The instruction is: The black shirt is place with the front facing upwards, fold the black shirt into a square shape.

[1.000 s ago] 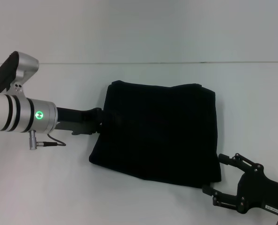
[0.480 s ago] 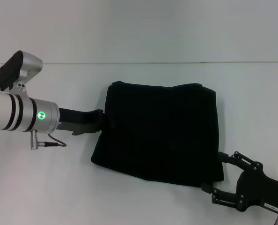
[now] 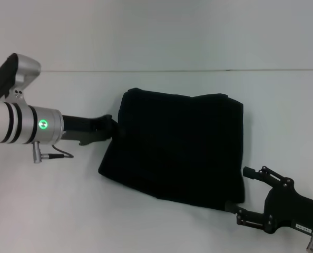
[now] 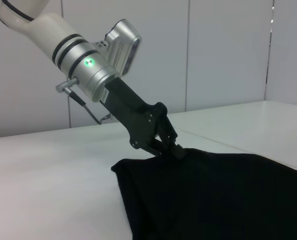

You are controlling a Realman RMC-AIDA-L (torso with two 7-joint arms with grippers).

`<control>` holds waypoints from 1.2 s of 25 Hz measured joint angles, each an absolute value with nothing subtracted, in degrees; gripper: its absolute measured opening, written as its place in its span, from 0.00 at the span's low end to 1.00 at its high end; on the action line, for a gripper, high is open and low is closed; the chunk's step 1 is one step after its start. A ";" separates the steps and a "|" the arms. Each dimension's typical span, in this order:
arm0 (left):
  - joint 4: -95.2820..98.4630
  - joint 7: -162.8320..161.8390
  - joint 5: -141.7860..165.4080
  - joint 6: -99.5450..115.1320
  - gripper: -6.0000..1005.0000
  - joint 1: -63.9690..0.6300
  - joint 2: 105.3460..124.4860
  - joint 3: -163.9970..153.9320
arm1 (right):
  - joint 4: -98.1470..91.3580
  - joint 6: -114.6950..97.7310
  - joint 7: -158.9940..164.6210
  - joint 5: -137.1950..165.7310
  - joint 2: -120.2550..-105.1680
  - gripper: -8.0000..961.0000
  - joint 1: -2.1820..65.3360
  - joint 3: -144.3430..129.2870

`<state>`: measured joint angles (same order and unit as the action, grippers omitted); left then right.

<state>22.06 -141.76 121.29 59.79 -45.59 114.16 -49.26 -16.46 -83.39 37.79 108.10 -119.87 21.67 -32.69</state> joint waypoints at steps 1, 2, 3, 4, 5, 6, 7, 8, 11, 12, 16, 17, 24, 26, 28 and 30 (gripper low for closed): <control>22.06 -141.46 121.28 59.45 0.07 -45.63 114.16 -48.62 | -16.44 -83.39 37.79 108.10 -119.87 0.98 21.82 -32.68; 22.06 -141.46 121.28 59.45 0.07 -45.63 114.16 -48.62 | -16.41 -83.38 37.79 108.10 -119.87 0.98 22.04 -32.68; 22.06 -141.05 121.28 58.85 0.07 -45.86 114.05 -48.21 | -16.40 -83.38 37.79 108.10 -119.86 0.98 22.20 -32.68; 22.06 -140.92 121.28 58.49 0.07 -45.94 113.94 -48.18 | -16.45 -83.37 37.79 108.10 -119.83 0.98 22.33 -32.68; 22.06 -140.92 121.28 58.33 0.07 -45.95 113.90 -48.18 | -16.53 -83.37 37.81 108.10 -119.82 0.98 22.41 -32.68; 22.08 -140.91 121.28 57.88 0.08 -45.92 113.74 -48.16 | -16.61 -83.37 37.83 108.10 -119.79 0.98 22.46 -32.68; 22.09 -140.91 121.28 57.65 0.08 -45.76 113.57 -48.14 | -16.68 -83.37 37.85 108.10 -119.78 0.98 22.49 -32.68; 22.09 -140.93 121.27 57.71 0.08 -45.53 113.38 -48.11 | -16.73 -83.38 37.87 108.10 -119.78 0.98 22.53 -32.69; 22.00 -141.11 121.21 58.57 0.08 -44.40 112.99 -47.60 | -16.83 -83.37 37.88 108.10 -119.78 0.98 22.59 -32.69; 22.04 -141.08 121.17 59.44 0.08 -43.64 112.94 -46.67 | -16.84 -83.33 37.88 108.10 -119.78 0.98 22.61 -32.67; 22.06 -139.41 121.17 63.68 0.09 -40.69 112.93 -40.58 | -16.84 -83.03 37.88 107.95 -119.79 0.98 22.90 -32.47; 22.03 -139.03 121.17 64.75 0.09 -39.88 112.97 -39.34 | -16.84 -82.97 37.88 107.94 -119.79 0.98 23.05 -32.34; 22.19 -136.36 121.03 68.20 0.10 -35.79 115.41 -33.21 | -16.83 -82.87 37.88 107.92 -119.79 0.98 23.37 -31.94; 22.45 -134.44 120.99 69.04 0.10 -35.27 116.10 -32.10 | -16.82 -82.84 37.88 107.92 -119.79 0.98 23.38 -31.90; 22.53 -132.67 120.60 70.12 0.10 -34.99 116.37 -31.45 | -16.80 -82.82 37.88 107.92 -119.79 0.98 23.38 -31.81; 22.53 -131.51 120.16 70.89 0.10 -34.81 116.46 -31.14 | -16.79 -82.81 37.88 107.92 -119.79 0.98 23.38 -31.58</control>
<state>22.53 -131.51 120.16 70.89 -34.81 116.46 -31.14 -16.79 -82.81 37.88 107.92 -119.79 23.38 -31.58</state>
